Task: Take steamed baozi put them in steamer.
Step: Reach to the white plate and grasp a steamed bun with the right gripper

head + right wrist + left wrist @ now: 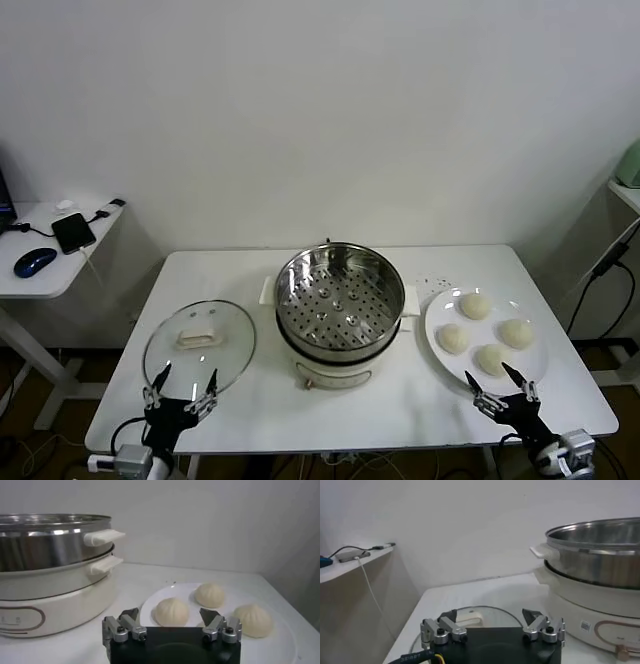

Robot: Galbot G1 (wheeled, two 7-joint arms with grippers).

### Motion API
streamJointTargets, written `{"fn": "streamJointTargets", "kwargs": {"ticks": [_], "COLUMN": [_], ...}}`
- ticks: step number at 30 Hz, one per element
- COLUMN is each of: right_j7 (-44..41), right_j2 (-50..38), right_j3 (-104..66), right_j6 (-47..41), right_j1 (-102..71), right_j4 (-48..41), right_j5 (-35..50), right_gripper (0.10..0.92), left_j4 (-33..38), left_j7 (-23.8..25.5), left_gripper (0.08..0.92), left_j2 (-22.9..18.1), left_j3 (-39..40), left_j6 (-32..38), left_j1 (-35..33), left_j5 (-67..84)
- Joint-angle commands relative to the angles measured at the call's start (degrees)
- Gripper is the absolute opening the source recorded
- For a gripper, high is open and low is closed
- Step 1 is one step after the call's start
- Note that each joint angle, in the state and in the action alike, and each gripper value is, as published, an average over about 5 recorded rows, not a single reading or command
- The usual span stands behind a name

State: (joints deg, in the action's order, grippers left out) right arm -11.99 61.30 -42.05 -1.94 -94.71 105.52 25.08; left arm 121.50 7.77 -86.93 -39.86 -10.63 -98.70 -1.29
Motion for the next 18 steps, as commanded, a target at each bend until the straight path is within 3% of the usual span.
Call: {"fn": "streamJointTargets", "kwargs": {"ticks": [1, 5, 10, 18], "right_j7": [-0.53, -3.97, -13.17, -35.41], "right_j2": [-2.50, -7.42, -16.85, -28.98], "right_j3": [-2.78, -5.46, -5.01, 10.90], "right_j6": [-2.12, -5.34, -8.53, -11.89], "right_j1": [2.40, 6.73, 18.56, 41.77], "right_j4": [-0.67, -2.72, -8.58, -16.24], "right_j5": [-2.49, -5.23, -14.81, -37.06], "right_gripper": [0.823, 0.823, 0.823, 0.823], "left_j4": [0.54, 1.13, 1.73, 2.65], "left_j7": [-0.20, -0.46, -0.88, -1.98], "left_gripper": [0.823, 0.823, 0.823, 0.823], "left_j2": [-0.10, -0.50, -1.01, -1.57], "left_j3": [-0.17, -0.10, 0.06, 0.05], "left_j6": [-0.35, -1.04, -1.30, -0.85], "left_j1": [-0.25, -0.18, -0.20, -1.58], "left_j5": [-0.28, -1.18, -2.05, -2.30]}}
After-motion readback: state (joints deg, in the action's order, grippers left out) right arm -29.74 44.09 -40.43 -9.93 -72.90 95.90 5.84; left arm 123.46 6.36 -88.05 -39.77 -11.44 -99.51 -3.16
